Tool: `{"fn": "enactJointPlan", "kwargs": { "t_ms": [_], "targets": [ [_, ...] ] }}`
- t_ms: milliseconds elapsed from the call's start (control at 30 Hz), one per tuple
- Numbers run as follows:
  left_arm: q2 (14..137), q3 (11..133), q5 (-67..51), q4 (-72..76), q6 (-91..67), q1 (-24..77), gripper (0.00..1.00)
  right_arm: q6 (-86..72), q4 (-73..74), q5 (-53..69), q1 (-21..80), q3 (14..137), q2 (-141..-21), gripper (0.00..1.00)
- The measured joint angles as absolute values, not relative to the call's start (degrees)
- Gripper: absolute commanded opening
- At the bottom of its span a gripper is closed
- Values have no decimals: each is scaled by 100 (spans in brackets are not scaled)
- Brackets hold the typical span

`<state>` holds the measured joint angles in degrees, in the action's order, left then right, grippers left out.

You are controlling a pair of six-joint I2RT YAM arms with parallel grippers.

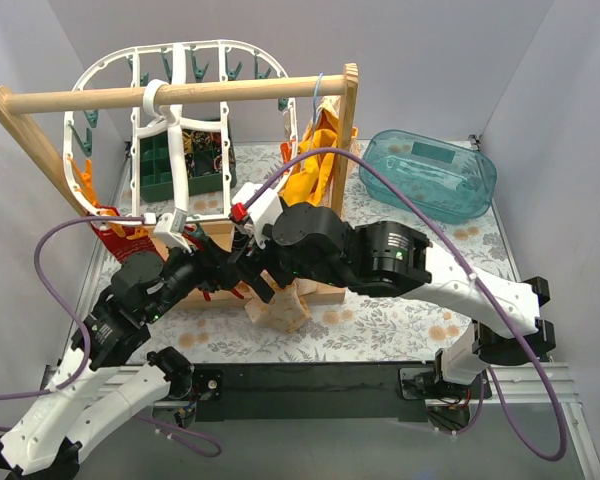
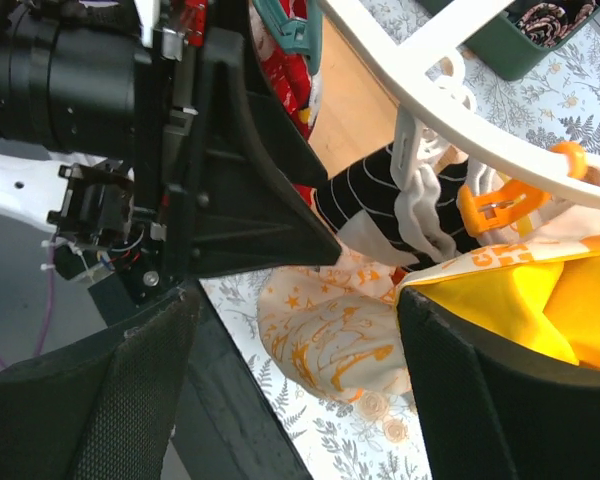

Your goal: Remove the socks clipped to the hanger

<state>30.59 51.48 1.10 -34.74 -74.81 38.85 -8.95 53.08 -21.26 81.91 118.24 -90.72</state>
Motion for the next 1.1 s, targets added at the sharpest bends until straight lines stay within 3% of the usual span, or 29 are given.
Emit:
{"fn": "enactJointPlan", "kwargs": {
  "t_ms": [167, 567, 833, 867, 1000, 1100],
  "targets": [
    [3428, 5111, 412, -3240, -7452, 3885, 55, -945, 4818, -2185, 8167, 11367, -9096, 76],
    [3822, 5015, 661, -2884, -7214, 3885, 0, -840, 3997, -1199, 8156, 10455, -8027, 71],
    [3682, 5172, 336, -2989, -7177, 3885, 0, -711, 3677, -482, 8149, 10436, -7878, 72],
    [3651, 5210, 303, -3011, -7175, 3885, 4, -707, 3645, -397, 8149, 10436, -7878, 72],
    [3503, 5404, 196, -3212, -7148, 3885, 52, -694, 3533, -185, 8149, 10436, -7878, 73],
    [3430, 5492, 185, -3380, -7170, 3885, 63, -635, 3546, -113, 8149, 10436, -7876, 74]
  ]
}}
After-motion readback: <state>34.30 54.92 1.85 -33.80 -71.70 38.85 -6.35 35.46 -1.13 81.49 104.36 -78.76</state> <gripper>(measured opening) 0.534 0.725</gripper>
